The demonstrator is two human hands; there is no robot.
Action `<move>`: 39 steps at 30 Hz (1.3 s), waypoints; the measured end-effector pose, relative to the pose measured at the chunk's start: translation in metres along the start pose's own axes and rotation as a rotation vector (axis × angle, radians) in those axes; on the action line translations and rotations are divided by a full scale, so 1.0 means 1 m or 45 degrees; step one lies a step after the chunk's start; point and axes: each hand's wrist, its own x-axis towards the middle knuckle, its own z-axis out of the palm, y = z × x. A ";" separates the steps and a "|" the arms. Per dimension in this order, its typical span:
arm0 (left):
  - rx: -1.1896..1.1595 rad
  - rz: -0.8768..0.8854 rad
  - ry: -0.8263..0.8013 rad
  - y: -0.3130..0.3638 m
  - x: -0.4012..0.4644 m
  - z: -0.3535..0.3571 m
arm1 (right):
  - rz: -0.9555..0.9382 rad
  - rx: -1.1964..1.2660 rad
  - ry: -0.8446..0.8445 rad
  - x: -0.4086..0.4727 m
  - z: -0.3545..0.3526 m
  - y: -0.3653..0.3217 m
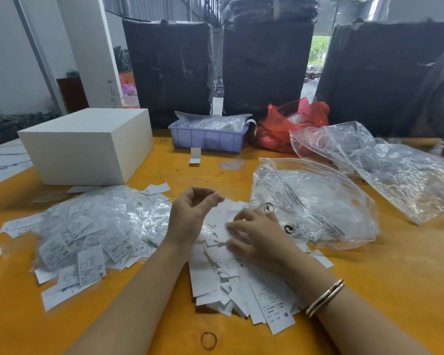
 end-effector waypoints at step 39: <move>-0.155 -0.385 -0.524 0.006 -0.006 0.003 | 0.150 1.245 0.469 0.000 -0.009 -0.003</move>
